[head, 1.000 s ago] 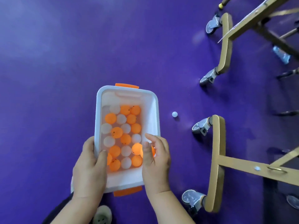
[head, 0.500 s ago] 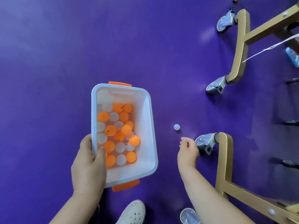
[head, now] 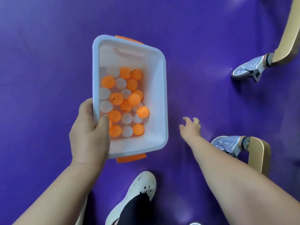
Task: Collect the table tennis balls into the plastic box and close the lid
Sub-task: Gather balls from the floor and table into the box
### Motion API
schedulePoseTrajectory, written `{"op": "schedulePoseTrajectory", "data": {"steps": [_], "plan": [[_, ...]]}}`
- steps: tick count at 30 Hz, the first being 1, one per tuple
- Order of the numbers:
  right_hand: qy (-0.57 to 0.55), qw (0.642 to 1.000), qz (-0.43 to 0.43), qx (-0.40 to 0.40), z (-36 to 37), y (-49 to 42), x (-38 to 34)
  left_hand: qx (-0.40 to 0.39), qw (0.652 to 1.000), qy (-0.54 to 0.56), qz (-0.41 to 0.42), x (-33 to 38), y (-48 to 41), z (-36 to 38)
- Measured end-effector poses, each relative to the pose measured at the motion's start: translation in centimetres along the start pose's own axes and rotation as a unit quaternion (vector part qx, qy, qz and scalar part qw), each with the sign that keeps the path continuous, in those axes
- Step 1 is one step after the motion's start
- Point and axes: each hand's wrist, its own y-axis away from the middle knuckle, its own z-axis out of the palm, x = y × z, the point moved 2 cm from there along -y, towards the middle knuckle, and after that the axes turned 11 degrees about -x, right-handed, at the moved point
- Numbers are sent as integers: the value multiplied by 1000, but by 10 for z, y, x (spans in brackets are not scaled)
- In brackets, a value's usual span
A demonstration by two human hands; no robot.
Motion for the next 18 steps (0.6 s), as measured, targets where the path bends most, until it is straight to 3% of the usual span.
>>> {"op": "schedulePoseTrajectory", "data": {"steps": [6, 12, 15, 18], "plan": [[-46, 995, 55, -62, 21, -25, 21, 22, 999, 7, 25, -8, -18, 11], [-142, 989, -27, 18, -6, 28, 8, 22, 1000, -5, 8, 10, -1, -10], [-266, 954, -93, 105, -45, 79, -30, 16, 1000, -15, -1, 33, 15, -30], [-394, 885, -182, 167, -92, 147, -68, 8, 1000, -25, -1, 66, 37, -55]]}}
